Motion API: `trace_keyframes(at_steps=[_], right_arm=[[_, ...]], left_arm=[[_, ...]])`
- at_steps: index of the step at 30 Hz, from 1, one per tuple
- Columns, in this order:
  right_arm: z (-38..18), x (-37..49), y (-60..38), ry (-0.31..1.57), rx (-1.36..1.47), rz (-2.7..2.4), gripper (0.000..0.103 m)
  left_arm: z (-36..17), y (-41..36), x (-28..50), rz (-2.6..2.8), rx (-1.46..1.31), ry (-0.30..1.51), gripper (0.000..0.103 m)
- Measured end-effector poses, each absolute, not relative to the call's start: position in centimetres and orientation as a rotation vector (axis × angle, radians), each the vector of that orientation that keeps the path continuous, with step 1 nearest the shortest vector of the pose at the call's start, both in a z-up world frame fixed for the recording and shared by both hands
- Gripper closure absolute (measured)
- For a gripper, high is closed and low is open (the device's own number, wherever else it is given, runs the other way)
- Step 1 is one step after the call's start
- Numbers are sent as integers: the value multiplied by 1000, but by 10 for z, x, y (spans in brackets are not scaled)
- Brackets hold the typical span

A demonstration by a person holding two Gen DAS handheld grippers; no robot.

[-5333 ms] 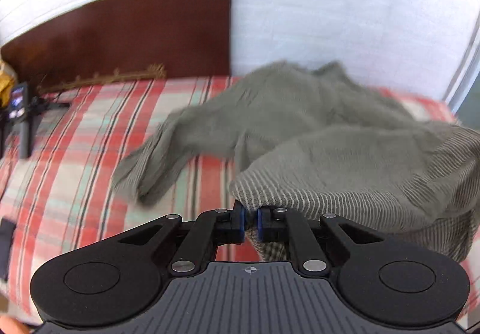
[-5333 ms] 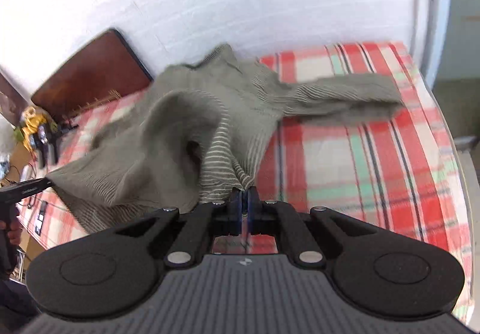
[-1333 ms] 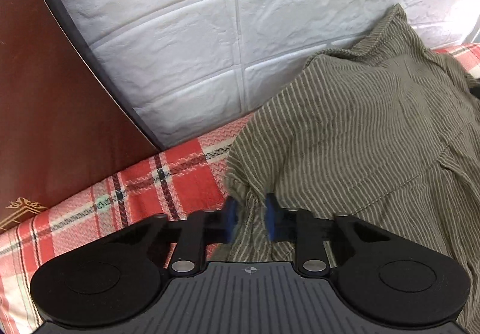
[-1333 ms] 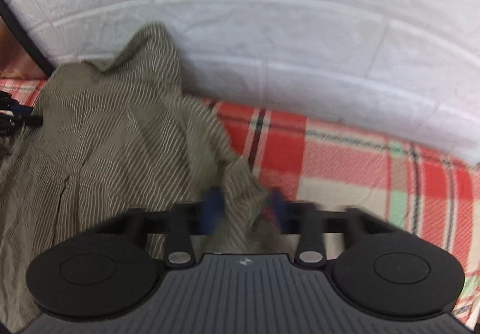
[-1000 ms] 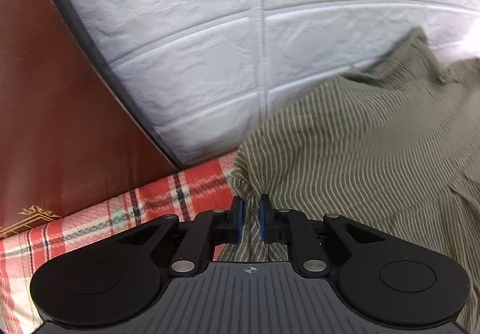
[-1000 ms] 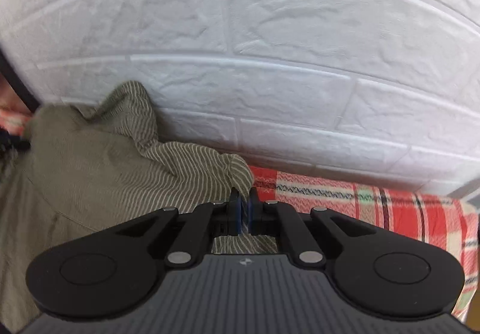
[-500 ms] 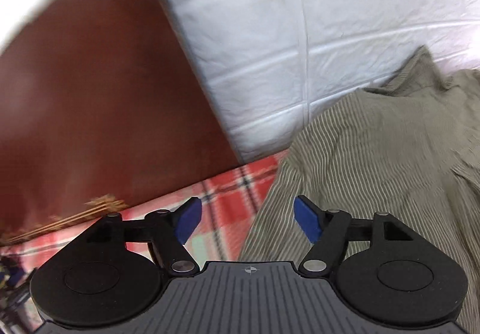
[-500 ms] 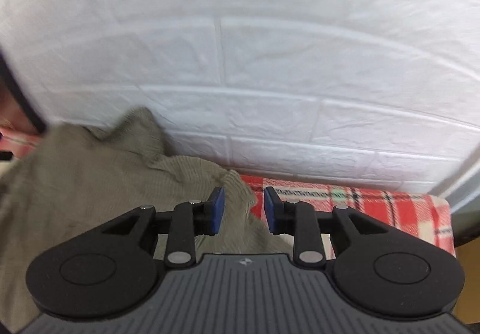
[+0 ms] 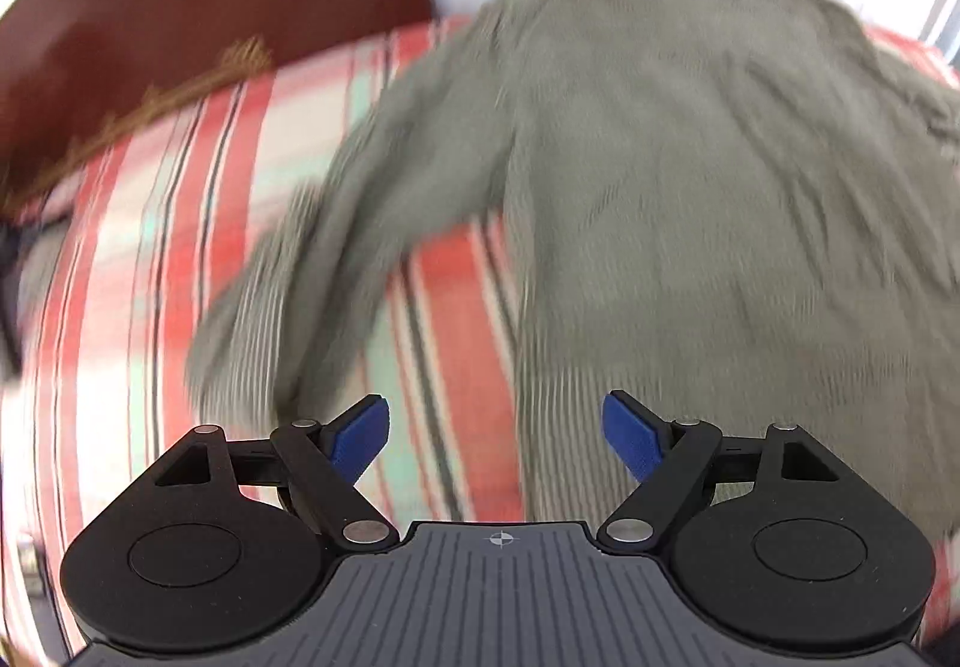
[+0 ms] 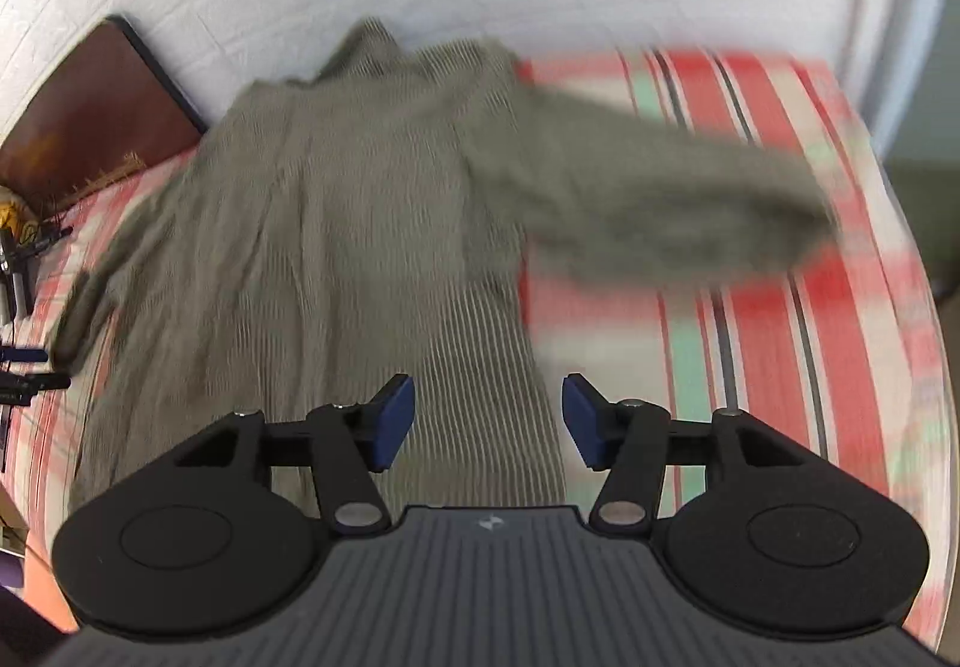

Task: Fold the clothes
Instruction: 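Open both tools and lay the striped shirt flat on the bed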

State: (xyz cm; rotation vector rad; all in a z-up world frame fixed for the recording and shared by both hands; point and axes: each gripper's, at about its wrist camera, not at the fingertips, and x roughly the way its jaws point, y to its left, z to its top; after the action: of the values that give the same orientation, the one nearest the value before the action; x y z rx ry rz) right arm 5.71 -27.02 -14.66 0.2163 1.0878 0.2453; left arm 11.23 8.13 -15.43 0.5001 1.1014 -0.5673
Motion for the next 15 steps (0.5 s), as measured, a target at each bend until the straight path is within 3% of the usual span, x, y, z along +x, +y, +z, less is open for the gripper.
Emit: trace_keyframes(at_steps=[15], right_arm=[[-173,-55,-244,1178,375,407,47]], left_arm=[[-170,134,21,-486,396,1189,15]])
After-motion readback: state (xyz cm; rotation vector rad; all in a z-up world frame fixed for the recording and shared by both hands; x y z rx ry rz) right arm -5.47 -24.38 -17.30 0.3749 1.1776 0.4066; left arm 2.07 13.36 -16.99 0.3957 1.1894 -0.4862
